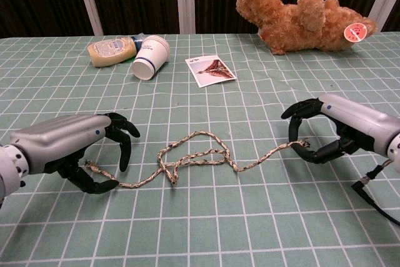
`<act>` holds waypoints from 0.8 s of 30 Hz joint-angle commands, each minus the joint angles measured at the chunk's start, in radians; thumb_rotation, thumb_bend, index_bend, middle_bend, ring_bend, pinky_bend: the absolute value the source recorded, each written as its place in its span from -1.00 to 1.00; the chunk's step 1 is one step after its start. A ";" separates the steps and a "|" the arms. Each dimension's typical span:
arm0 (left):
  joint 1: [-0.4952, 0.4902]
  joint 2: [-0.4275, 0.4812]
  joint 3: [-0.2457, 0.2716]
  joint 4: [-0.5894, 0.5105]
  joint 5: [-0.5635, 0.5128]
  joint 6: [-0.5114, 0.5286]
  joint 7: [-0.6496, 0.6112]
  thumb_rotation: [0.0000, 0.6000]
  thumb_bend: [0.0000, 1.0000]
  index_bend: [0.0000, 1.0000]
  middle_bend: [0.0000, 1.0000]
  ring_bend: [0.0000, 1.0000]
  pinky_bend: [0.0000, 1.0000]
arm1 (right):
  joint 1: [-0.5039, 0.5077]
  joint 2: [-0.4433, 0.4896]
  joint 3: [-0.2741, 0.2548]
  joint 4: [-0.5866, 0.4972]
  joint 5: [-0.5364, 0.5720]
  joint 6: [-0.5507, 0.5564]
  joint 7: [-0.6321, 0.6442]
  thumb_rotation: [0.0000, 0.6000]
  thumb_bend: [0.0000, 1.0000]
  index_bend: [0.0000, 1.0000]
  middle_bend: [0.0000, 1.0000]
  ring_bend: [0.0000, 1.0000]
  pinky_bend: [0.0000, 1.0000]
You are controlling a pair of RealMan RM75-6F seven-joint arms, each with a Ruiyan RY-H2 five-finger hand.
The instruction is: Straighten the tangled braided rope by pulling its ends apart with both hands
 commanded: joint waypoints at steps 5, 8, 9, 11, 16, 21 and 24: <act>-0.012 -0.021 0.007 0.013 -0.027 0.004 0.025 1.00 -0.18 0.09 -0.70 -1.00 -1.00 | 0.000 0.000 0.000 0.003 0.003 0.000 0.003 1.00 0.03 0.24 -0.57 -1.00 -1.00; -0.015 -0.029 0.010 0.014 -0.032 0.009 0.027 1.00 -0.15 0.10 -0.70 -1.00 -1.00 | 0.000 0.001 0.001 0.005 0.005 0.000 0.004 1.00 0.03 0.24 -0.57 -1.00 -1.00; -0.016 -0.032 0.011 0.014 -0.035 0.010 0.028 1.00 -0.14 0.10 -0.70 -1.00 -1.00 | 0.000 0.001 0.001 0.005 0.006 0.000 0.005 1.00 0.03 0.24 -0.57 -1.00 -1.00; -0.019 -0.038 0.011 0.016 -0.038 0.012 0.030 1.00 -0.13 0.10 -0.70 -1.00 -1.00 | 0.000 0.002 0.002 0.004 0.007 0.000 0.006 1.00 0.03 0.24 -0.57 -1.00 -1.00; -0.025 -0.049 0.016 0.019 -0.048 0.017 0.037 1.00 -0.12 0.10 -0.70 -1.00 -1.00 | 0.000 0.005 0.003 0.003 0.009 0.001 0.009 1.00 0.03 0.24 -0.57 -1.00 -1.00; -0.029 -0.059 0.020 0.025 -0.063 0.022 0.048 1.00 -0.11 0.10 -0.70 -1.00 -1.00 | 0.000 0.008 0.004 0.000 0.011 0.001 0.010 1.00 0.03 0.24 -0.57 -1.00 -1.00; -0.032 -0.062 0.022 0.029 -0.069 0.025 0.053 1.00 -0.11 0.10 -0.70 -1.00 -1.00 | 0.000 0.010 0.005 -0.001 0.013 0.002 0.011 1.00 0.03 0.24 -0.57 -1.00 -1.00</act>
